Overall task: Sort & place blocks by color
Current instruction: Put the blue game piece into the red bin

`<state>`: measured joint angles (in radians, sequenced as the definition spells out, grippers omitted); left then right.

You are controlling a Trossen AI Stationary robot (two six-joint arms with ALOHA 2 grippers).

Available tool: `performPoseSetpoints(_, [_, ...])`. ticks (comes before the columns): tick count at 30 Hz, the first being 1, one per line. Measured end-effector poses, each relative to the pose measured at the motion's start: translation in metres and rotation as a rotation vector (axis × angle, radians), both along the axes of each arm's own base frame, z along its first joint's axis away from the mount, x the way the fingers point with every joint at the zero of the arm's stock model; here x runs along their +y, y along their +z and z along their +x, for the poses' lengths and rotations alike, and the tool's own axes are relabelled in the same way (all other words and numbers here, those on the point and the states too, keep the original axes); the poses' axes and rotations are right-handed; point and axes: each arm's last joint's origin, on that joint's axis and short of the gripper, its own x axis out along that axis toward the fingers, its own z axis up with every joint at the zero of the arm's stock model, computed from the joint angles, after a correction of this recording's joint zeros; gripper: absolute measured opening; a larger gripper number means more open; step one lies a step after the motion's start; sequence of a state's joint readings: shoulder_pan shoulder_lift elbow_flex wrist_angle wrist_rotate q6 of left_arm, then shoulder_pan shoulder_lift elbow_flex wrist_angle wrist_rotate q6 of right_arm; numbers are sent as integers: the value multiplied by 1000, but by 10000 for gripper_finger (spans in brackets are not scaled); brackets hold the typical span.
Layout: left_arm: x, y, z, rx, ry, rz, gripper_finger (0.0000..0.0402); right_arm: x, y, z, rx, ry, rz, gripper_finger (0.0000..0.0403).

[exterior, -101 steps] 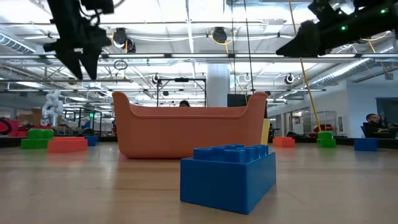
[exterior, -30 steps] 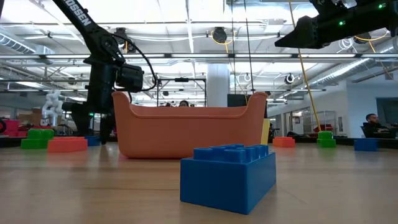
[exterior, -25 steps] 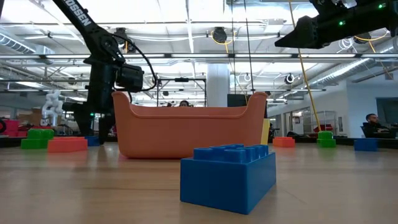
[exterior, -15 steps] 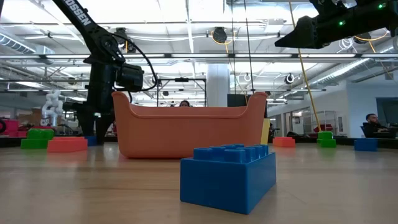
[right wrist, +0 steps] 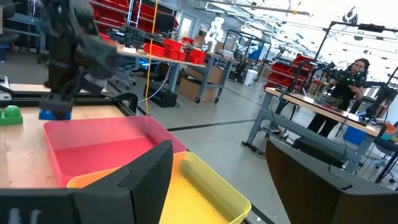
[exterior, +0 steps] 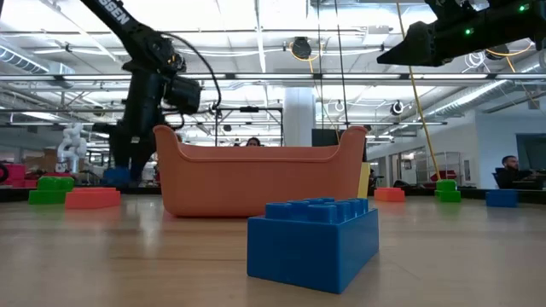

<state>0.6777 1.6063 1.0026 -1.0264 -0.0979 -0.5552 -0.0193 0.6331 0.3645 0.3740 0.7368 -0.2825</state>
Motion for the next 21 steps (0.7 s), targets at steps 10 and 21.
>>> performPoseSetpoints(10, [23, 89, 26, -156, -47, 199, 150, 0, 0, 0, 0, 0, -2, 254])
performPoseSetpoints(21, [30, 118, 64, -337, -133, 343, 147, 0, 1, 0, 10, -2, -16, 254])
